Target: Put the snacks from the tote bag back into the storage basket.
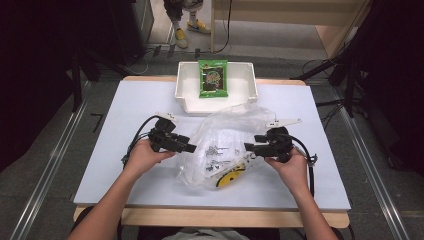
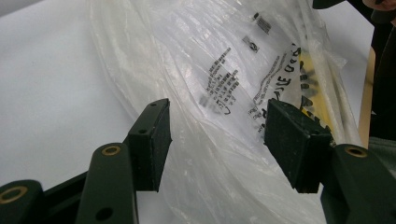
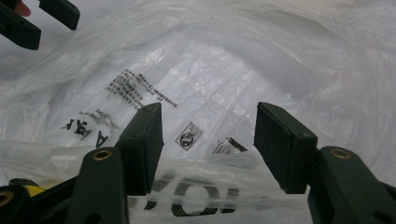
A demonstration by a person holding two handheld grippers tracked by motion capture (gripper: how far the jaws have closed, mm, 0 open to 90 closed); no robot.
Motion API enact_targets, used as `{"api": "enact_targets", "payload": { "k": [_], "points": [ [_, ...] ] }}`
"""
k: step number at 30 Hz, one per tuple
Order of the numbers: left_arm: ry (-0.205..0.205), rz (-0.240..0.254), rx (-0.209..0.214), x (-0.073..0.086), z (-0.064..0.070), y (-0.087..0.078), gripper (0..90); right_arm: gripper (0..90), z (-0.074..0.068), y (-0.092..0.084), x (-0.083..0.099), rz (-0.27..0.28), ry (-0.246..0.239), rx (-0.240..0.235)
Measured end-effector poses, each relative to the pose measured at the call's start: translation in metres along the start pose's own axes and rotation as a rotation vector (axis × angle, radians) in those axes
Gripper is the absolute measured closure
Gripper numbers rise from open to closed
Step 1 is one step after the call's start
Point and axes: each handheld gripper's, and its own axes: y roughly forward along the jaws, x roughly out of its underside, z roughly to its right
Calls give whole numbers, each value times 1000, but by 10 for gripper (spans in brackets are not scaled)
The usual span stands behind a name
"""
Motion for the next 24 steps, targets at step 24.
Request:
{"api": "enact_targets", "payload": {
  "k": [24],
  "points": [
    [-25,15,-12,7,-6,-6,389,424,9,-1,2,2,13,-1]
  ]
}}
